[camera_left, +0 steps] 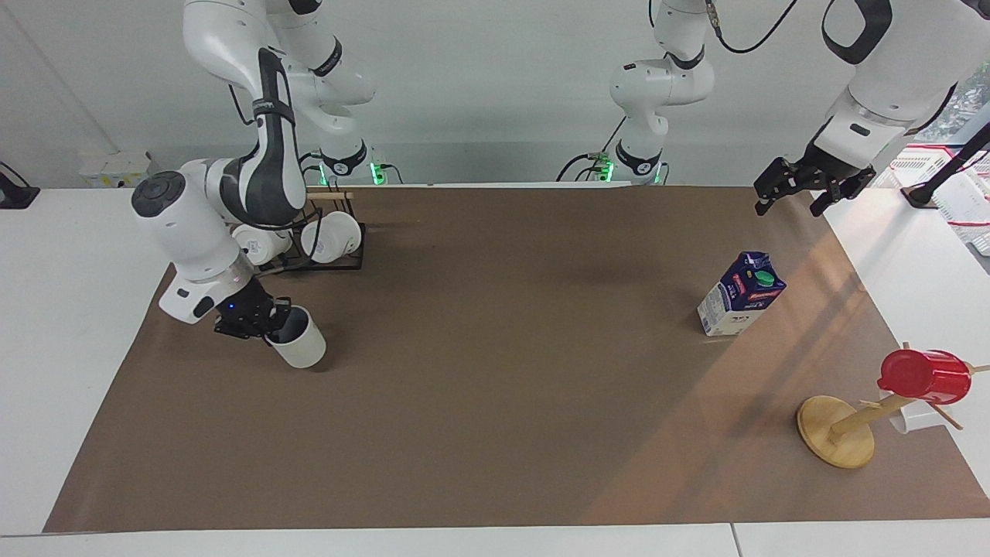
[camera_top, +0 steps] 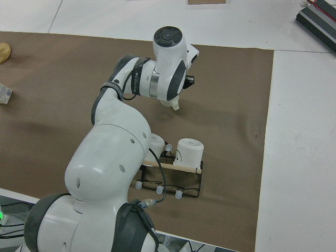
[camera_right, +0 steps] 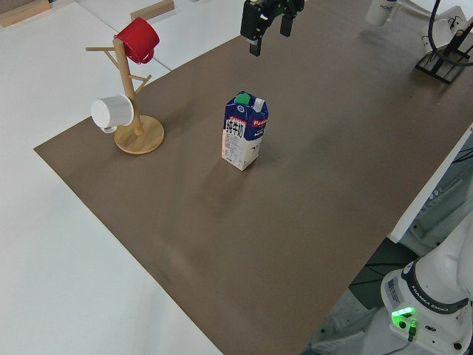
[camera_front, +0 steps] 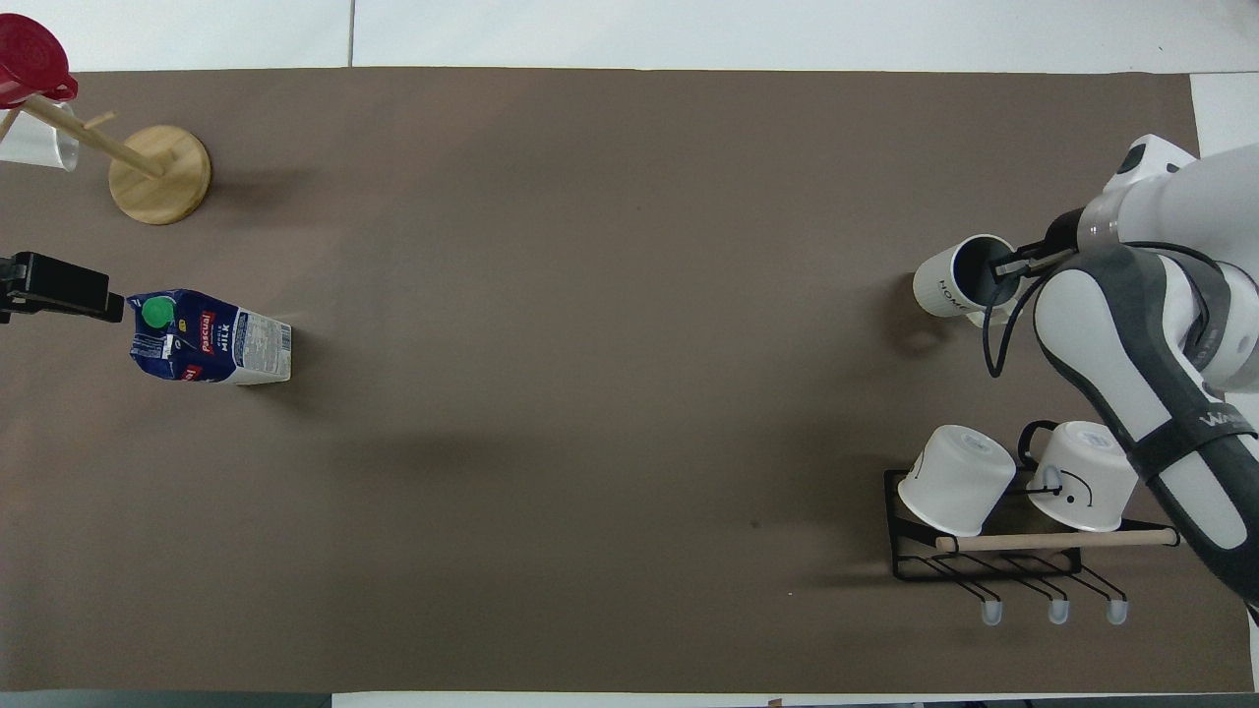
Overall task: Place cup and milk on table
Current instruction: 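Grasp the dark mug with the right gripper and lift it, then carry the dark mug toward the table center and set it down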
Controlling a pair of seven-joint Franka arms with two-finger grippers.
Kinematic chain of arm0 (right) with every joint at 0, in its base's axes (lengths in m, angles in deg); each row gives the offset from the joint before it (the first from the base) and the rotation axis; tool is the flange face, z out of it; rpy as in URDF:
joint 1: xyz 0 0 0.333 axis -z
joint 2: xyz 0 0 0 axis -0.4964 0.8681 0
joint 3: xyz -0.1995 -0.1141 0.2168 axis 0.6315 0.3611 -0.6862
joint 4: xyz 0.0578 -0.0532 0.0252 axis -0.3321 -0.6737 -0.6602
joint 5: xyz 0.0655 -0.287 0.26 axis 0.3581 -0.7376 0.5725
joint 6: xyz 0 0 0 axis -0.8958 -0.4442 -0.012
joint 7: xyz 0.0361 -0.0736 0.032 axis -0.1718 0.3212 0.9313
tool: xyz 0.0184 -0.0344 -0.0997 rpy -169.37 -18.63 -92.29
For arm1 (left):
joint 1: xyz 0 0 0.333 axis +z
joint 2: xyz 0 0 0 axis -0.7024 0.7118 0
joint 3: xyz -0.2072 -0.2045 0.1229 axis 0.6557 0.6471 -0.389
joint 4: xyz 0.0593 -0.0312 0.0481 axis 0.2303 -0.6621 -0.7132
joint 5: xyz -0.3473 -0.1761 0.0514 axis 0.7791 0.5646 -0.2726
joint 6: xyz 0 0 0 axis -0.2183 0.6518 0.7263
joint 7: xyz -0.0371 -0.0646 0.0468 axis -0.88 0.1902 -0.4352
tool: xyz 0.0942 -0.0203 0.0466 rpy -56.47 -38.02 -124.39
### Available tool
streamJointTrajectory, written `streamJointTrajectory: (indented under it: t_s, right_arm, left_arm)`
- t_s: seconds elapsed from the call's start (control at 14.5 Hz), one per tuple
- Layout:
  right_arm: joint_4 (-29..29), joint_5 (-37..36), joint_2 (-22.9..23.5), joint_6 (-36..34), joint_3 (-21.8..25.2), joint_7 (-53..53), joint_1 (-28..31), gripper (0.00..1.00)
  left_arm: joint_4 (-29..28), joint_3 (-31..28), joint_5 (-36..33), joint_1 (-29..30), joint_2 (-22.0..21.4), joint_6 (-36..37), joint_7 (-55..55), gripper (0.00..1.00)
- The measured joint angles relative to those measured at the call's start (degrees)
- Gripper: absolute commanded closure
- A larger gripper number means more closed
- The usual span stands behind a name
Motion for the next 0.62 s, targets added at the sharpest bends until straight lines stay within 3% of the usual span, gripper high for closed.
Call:
streamJointTrajectory:
  t_s: [0.34, 0.62]
  right_arm:
    - [2.8, -2.8, -0.1, -1.8, -0.5, -23.9, -16.1, 1.00]
    - [1.2, -5.6, 0.2, 0.6, -0.5, -32.4, -23.5, 1.00]
  left_arm:
    - [0.0, 0.1, 0.0, -0.1, 0.0, 0.0, 0.0, 0.00]
    - [-0.1, 0.1, 0.0, -0.1, -0.1, 0.0, 0.0, 0.00]
